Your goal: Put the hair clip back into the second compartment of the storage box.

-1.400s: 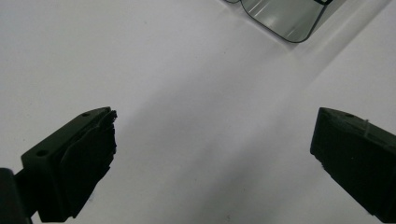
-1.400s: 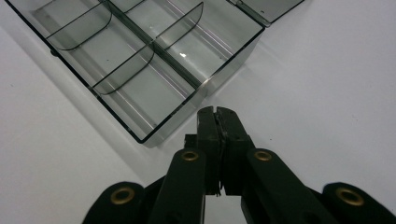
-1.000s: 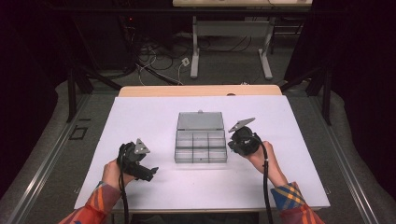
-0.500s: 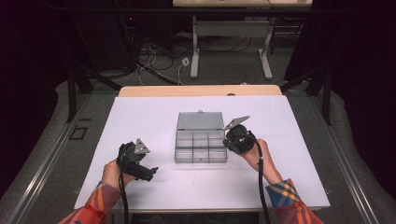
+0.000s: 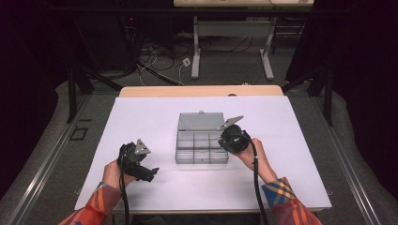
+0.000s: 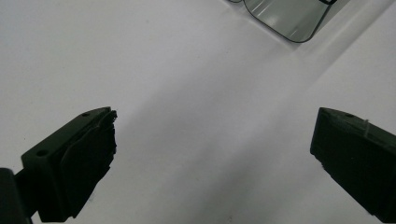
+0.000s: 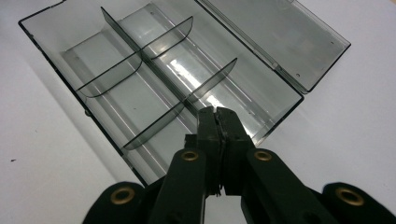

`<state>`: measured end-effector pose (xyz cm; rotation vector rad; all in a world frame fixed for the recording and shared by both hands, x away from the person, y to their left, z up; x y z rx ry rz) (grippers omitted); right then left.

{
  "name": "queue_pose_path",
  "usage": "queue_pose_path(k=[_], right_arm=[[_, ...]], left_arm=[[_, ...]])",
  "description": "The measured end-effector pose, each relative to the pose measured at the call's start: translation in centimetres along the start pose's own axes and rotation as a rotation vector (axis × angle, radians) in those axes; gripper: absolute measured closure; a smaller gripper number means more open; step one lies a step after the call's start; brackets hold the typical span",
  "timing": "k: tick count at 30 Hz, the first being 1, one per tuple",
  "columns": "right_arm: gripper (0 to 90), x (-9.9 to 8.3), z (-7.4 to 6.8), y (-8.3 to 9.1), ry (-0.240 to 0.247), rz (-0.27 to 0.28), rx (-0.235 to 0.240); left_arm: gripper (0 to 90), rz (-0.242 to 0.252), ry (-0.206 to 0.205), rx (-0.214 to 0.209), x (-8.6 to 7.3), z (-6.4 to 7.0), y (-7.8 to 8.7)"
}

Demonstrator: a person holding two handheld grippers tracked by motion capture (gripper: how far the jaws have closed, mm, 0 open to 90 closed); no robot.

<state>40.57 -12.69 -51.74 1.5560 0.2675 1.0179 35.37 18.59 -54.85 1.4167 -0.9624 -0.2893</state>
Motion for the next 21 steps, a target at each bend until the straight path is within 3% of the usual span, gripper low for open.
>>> queue_pose_path(k=[21], right_arm=[[89.4,2.4,-0.5,-1.7,0.023,-0.009,0.01]], left_arm=[[0.3,-0.01,-0.005,-0.006,0.0,0.0,0.0]])
Point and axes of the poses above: each handheld gripper's, and its own axes: y roughly backward along the jaws, x roughly out of its top, z roughly to its right, the point moved 4 cm from there along -y, roughly forward along the jaws, and after that the axes turned 11 degrees about -z, right-handed, at the moved point
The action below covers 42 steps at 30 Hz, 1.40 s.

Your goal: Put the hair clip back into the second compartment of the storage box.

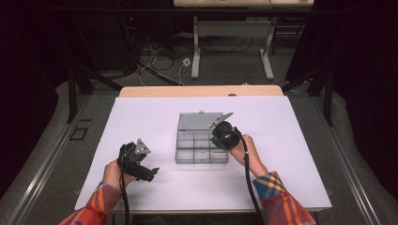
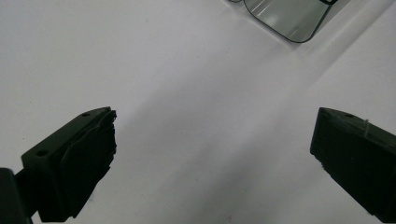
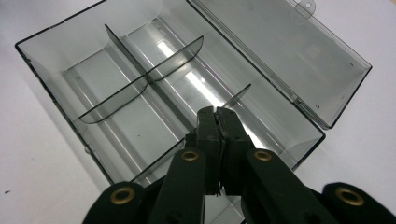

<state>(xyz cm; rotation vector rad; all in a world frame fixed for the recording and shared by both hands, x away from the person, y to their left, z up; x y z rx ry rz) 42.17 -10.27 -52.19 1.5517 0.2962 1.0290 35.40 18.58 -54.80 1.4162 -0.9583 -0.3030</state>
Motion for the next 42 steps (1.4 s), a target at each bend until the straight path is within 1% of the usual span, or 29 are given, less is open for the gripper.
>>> queue_pose_path(k=[1,3,4,7,8,9,11,12,13,15,18,19,20,21,23,25,26,28,30,31,33,34,35,39,40,41,42], right_arm=[[89.4,0.2,0.0,-0.1,0.007,0.003,0.0],[89.4,0.3,0.0,-0.1,-0.005,0.004,0.004],[89.4,0.4,0.0,-0.1,0.002,0.002,0.001],[89.4,0.7,0.0,-0.3,-0.009,0.001,0.004],[89.4,0.7,0.1,-0.3,0.0,-0.008,0.002],[89.4,0.8,0.1,-0.4,-0.01,-0.014,-0.001],[89.4,1.0,0.2,-0.4,-0.004,-0.006,-0.001],[89.4,1.1,0.1,-0.4,-0.008,-0.012,0.002],[89.4,1.2,0.1,-0.4,-0.007,-0.008,0.001],[89.3,1.4,0.1,-0.4,0.0,-0.013,-0.002],[89.3,1.6,0.0,-0.6,0.002,-0.017,0.009],[89.4,1.7,0.0,-0.7,0.003,-0.023,0.001],[89.4,1.8,0.0,-0.8,0.004,-0.017,0.004],[89.4,1.9,-0.1,-0.9,0.001,-0.021,0.005],[89.3,2.1,-0.1,-1.0,0.006,-0.025,-0.003],[89.3,2.3,-0.2,-1.1,0.008,-0.019,0.001],[89.3,2.4,-0.2,-1.2,0.01,-0.018,0.001],[89.3,2.6,-0.3,-1.3,0.003,-0.017,-0.001],[89.3,2.8,-0.3,-1.4,0.011,-0.015,-0.004],[89.3,2.8,-0.3,-1.4,0.01,-0.023,-0.005],[89.4,3.0,-0.4,-1.5,0.014,-0.021,-0.009],[89.3,3.1,-0.4,-1.6,0.012,-0.02,-0.002],[89.3,3.1,-0.4,-1.7,0.012,-0.019,-0.003],[89.3,3.3,-0.3,-1.9,0.005,-0.025,-0.01],[89.3,3.3,-0.3,-2.0,0.014,-0.024,-0.007],[89.3,3.4,-0.3,-2.0,0.006,-0.02,-0.006],[89.3,3.5,-0.3,-2.2,0.006,0.004,-0.01]], left_arm=[[0.3,0.0,0.001,-0.001,0.0,0.0,0.0],[0.3,0.005,0.007,0.002,0.0,0.0,-0.1],[0.4,0.001,0.006,-0.002,0.0,0.0,-0.1],[0.3,0.002,0.006,-0.002,0.0,0.0,0.0],[0.4,0.002,0.007,-0.001,0.0,0.0,-0.1],[0.3,0.014,0.01,0.009,0.0,0.0,-0.2],[0.3,0.014,0.007,0.009,0.0,0.0,-0.2],[0.3,0.007,0.005,-0.001,0.0,0.0,-0.1],[0.3,0.014,0.009,0.006,0.0,0.0,-0.1],[0.3,0.017,0.012,0.008,0.0,0.0,-0.1],[0.3,0.016,0.011,0.009,0.0,0.0,-0.1],[0.3,0.016,0.01,0.009,0.0,0.0,-0.1],[0.3,0.015,0.01,0.009,0.0,0.0,-0.1],[0.3,0.012,0.009,-0.001,0.0,0.0,-0.1],[0.3,0.014,0.009,0.0,0.0,0.0,-0.1],[0.3,0.021,0.011,0.009,0.0,0.0,-0.1],[0.4,0.017,0.01,0.002,0.0,0.0,-0.1],[0.3,0.018,0.01,0.004,0.0,0.0,-0.1],[0.3,0.018,0.01,0.004,0.0,0.0,-0.1],[0.3,0.02,0.011,0.004,0.0,0.0,-0.1],[0.3,0.009,0.006,-0.003,0.0,-0.1,0.0],[0.3,0.013,0.008,-0.001,0.0,0.0,-0.1],[0.3,0.02,0.01,0.005,0.0,0.0,-0.1],[0.3,0.021,0.01,0.005,0.0,0.0,-0.1],[0.3,0.018,0.009,0.003,0.0,0.0,-0.1],[0.4,0.018,0.009,0.004,0.0,0.0,-0.1],[0.3,0.017,0.009,0.004,0.0,0.0,-0.1]])
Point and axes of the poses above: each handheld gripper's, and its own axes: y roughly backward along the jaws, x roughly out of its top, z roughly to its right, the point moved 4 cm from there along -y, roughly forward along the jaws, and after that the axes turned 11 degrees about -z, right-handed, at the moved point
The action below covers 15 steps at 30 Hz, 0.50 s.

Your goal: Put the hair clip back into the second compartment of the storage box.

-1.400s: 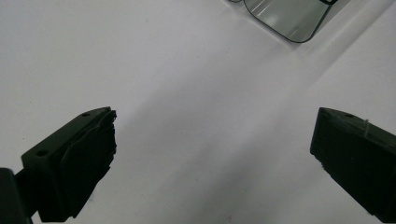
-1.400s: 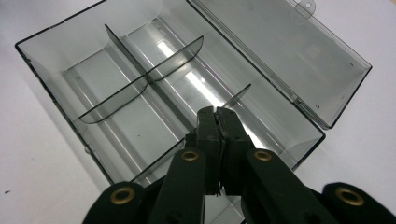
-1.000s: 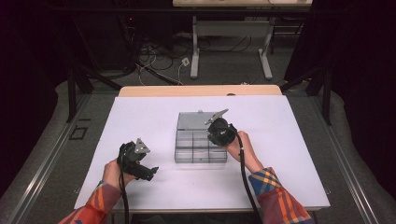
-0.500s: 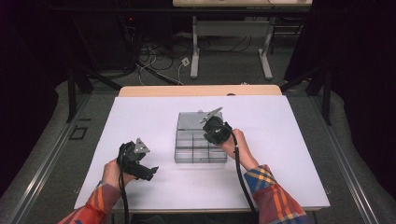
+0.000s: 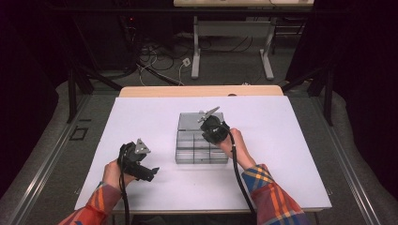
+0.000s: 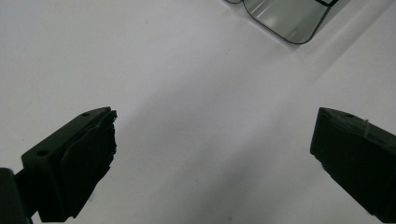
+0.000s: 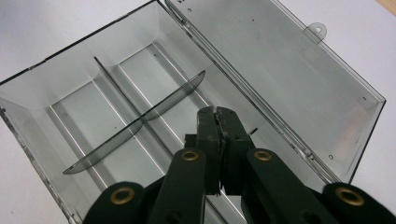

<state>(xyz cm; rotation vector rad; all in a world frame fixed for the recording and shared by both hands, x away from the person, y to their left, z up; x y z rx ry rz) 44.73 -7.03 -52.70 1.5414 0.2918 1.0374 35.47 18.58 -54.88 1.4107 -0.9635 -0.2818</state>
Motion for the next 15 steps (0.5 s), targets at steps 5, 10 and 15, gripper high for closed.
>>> queue_pose_path(k=[5,10,15], right_arm=[[89.3,0.2,-0.1,-0.3,-0.008,0.001,-0.002],[89.3,0.4,-0.1,-0.5,-0.001,-0.03,0.008],[89.3,0.7,-0.3,-0.9,-0.002,-0.033,0.009]], left_arm=[[0.4,0.005,0.0,0.008,0.0,0.0,0.0],[0.3,0.003,0.001,0.004,0.0,0.0,0.0],[0.3,0.002,0.0,0.007,0.0,0.0,0.0]])
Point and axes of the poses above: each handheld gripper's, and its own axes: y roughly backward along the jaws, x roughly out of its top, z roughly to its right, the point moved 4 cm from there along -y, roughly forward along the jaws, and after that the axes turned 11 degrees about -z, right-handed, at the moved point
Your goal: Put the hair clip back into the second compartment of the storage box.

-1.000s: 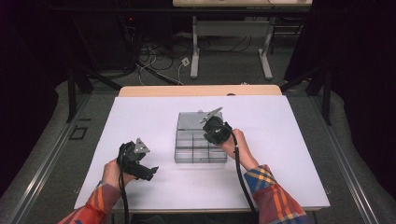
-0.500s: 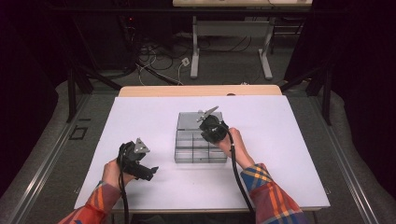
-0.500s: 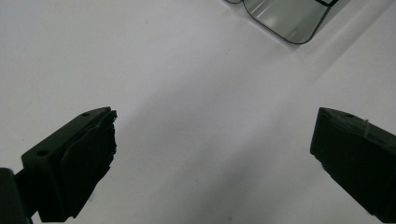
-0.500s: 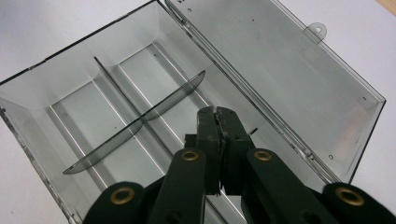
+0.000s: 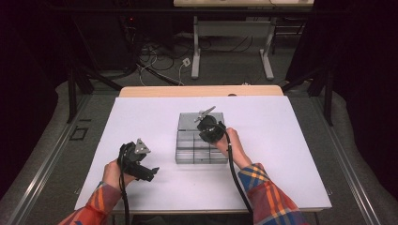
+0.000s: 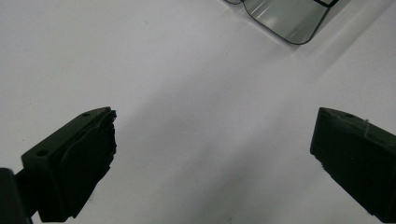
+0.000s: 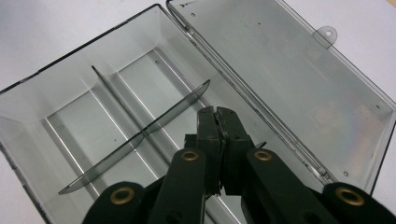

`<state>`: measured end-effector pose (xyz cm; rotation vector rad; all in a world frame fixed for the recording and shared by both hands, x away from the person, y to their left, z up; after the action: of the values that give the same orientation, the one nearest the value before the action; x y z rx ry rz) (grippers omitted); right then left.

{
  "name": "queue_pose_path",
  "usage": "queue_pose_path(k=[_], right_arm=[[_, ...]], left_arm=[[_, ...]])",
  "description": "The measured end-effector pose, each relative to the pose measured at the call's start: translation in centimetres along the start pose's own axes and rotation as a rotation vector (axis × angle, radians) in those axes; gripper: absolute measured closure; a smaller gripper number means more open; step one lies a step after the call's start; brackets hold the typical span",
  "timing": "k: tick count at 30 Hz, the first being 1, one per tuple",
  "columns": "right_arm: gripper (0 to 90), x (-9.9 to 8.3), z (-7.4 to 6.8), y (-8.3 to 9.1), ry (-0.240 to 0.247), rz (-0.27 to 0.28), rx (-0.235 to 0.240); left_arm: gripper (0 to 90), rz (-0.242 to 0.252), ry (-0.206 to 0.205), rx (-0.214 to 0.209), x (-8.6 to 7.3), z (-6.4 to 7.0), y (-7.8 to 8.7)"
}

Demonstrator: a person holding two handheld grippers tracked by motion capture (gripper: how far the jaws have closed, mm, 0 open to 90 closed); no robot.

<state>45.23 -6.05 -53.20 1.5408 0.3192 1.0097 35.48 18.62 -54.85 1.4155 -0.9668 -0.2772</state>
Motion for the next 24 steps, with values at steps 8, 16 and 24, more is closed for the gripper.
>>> queue_pose_path(k=[8,16,24], right_arm=[[89.3,0.2,-0.1,-0.6,-0.003,-0.013,0.005],[89.3,0.3,-0.4,-0.8,-0.016,-0.025,0.009],[89.3,0.4,-0.6,-1.4,-0.011,-0.034,0.01]], left_arm=[[0.3,0.0,0.0,0.0,0.0,0.0,0.0],[0.3,0.0,-0.001,0.0,0.0,0.0,0.0],[0.3,0.003,-0.001,-0.003,0.0,0.0,0.0]])
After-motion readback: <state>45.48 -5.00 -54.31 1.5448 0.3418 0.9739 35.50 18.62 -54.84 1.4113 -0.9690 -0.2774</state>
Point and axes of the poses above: each handheld gripper's, and its own axes: y roughly backward along the jaws, x roughly out of its top, z roughly to its right, the point moved 4 cm from there along -y, roughly forward along the jaws, and after that the axes turned 11 degrees about -z, right-handed, at the moved point
